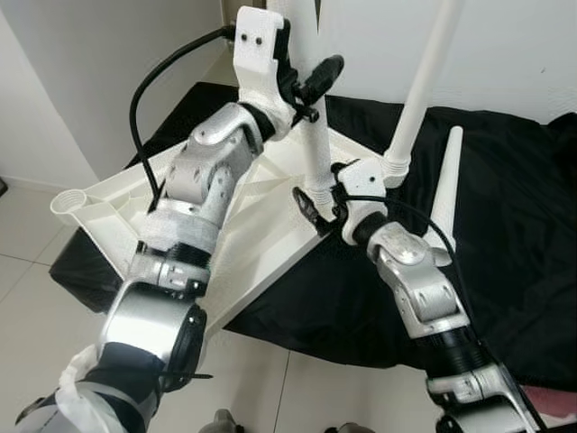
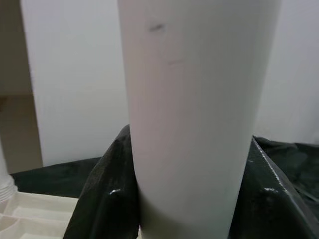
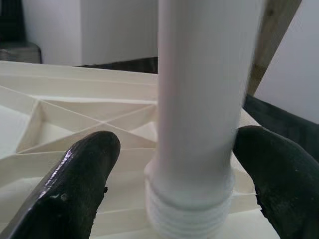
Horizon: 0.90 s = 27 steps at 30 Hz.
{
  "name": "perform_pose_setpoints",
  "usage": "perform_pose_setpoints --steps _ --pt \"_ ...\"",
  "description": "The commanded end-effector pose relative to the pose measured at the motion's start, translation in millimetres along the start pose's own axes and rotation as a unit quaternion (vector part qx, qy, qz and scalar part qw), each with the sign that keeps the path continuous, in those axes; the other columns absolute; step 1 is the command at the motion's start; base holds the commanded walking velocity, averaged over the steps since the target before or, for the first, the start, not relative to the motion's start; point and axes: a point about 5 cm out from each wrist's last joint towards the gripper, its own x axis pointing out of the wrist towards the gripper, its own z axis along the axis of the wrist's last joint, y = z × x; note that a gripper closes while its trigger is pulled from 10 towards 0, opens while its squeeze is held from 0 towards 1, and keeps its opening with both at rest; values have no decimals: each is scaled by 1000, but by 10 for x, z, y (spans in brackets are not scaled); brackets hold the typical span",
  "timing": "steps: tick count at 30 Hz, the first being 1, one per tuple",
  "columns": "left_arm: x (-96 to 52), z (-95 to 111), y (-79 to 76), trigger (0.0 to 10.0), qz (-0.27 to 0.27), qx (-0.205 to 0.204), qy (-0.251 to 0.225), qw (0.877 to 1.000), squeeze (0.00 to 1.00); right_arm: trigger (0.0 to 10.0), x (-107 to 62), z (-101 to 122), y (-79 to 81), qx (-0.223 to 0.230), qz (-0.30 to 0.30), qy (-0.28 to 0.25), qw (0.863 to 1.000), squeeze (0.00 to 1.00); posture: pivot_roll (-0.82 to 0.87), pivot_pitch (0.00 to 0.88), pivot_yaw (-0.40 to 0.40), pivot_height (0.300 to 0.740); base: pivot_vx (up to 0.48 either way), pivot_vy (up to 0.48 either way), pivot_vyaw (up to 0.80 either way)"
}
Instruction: Building children table
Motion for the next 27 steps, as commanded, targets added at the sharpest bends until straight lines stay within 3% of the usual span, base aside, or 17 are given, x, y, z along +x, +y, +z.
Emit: perform_pose_setpoints --steps 1,14,25,26,27 --pt "28 67 -97 10000 -12 14 -13 1000 0 10000 90 0 -9 -20 -23 11 999 0 -28 0 11 740 0 0 0" --pt "26 79 -219 10000 -17 23 -15 999 0 10000 304 47 -21 -44 -50 14 998 0 -9 0 6 740 0 0 0" --pt "25 73 -232 10000 -18 26 -11 999 0 10000 337 135 17 -47 -45 -18 998 0 -7 0 10 740 0 0 0" --pt "24 71 -233 10000 -18 27 -10 999 0 4431 335 133 20 -45 -44 -18 998 0 -7 0 11 740 0 0 0" --pt "24 71 -234 10000 -19 28 -9 999 0 4431 335 131 23 -44 -43 -18 998 0 -7 0 12 740 0 0 0"
